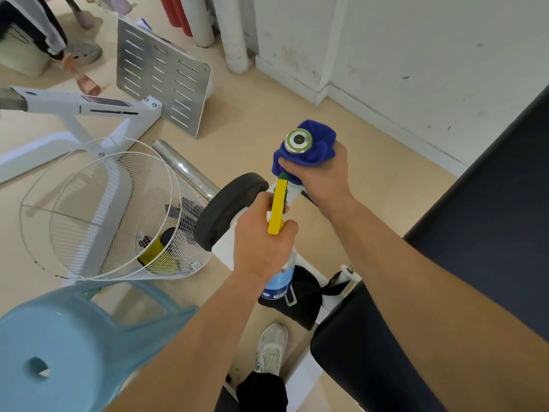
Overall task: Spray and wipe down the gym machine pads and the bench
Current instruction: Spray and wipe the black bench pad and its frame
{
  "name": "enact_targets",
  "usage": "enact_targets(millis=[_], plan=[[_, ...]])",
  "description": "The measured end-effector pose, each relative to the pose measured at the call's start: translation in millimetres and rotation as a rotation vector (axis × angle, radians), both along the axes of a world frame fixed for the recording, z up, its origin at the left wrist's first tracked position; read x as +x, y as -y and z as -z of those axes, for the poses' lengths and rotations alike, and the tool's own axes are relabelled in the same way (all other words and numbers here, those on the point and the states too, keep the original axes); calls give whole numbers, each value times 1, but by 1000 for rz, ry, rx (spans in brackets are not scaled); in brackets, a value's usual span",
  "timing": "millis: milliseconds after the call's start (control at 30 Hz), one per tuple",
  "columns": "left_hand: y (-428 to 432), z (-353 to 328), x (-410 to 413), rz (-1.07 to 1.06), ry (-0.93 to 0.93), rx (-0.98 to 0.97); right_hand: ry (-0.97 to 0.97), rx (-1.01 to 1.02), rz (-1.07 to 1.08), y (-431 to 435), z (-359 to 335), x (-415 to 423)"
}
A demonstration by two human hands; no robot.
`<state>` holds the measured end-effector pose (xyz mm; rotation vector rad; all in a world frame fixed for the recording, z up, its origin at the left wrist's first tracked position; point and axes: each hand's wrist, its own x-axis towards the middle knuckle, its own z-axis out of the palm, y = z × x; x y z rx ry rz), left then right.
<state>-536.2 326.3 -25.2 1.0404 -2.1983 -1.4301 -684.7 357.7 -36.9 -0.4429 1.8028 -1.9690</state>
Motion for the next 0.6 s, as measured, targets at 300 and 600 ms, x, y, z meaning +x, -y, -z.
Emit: enact_targets(millis=[300, 600], plan=[[16, -2, -3, -18, -34, -8, -273, 346, 186, 19, 62, 3], [17, -20, 6, -66, -15, 0, -496, 570, -46, -12, 65, 1]])
